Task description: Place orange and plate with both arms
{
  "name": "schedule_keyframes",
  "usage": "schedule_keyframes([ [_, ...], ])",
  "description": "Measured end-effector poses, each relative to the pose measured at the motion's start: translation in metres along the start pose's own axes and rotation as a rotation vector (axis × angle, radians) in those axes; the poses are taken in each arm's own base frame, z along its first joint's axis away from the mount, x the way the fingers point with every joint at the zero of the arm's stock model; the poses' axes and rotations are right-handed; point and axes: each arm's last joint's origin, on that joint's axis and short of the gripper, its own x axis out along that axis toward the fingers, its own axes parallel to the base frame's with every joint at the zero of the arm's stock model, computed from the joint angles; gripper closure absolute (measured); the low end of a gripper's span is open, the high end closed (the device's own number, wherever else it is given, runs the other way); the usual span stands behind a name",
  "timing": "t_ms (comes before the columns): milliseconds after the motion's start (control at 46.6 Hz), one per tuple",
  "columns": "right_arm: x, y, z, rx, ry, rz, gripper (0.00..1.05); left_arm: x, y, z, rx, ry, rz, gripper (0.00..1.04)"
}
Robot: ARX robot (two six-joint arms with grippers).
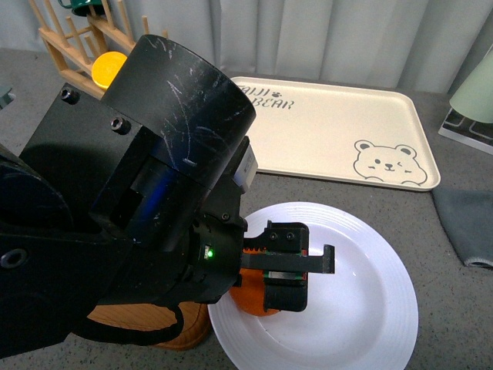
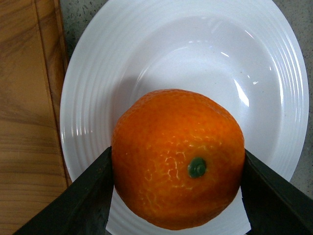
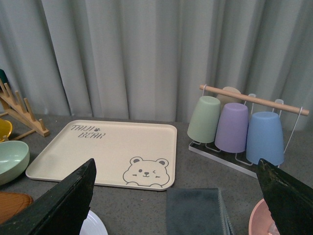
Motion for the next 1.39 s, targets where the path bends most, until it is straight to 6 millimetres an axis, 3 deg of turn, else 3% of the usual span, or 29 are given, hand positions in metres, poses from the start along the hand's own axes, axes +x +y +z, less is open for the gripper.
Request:
schedule_keyframes([
  [150, 0.000, 0.000, 0.000, 0.000, 0.000, 0.000, 0.09, 0.002, 0.000, -0.001, -0.008, 0.001, 0.000, 0.40],
  [365, 0.000, 0.000, 0.000, 0.000, 0.000, 0.000, 0.09, 0.001, 0.001, 0.000, -0.025, -0.001, 0.001, 0.05],
  [601, 0.000, 0.000, 0.000, 0.000, 0.000, 0.000, 0.09, -0.007, 0.005, 0.009, -0.042, -0.043, 0.011, 0.06],
  [773, 0.000, 0.000, 0.000, 0.000, 0.000, 0.000, 0.09, -0.033, 0.020, 0.025, -0.062, -0.149, 0.055, 0.06],
  [944, 0.000, 0.000, 0.000, 0.000, 0.000, 0.000, 0.09, -0.070, 0.053, 0.031, -0.084, -0.246, 0.151, 0.06],
  [1180, 0.000, 0.000, 0.000, 0.000, 0.000, 0.000, 0.09, -0.108, 0.088, 0.017, -0.135, -0.297, 0.244, 0.06],
  [1395, 0.000, 0.000, 0.000, 0.000, 0.000, 0.000, 0.09, -0.150, 0.098, -0.005, -0.168, -0.400, 0.269, 0.06],
])
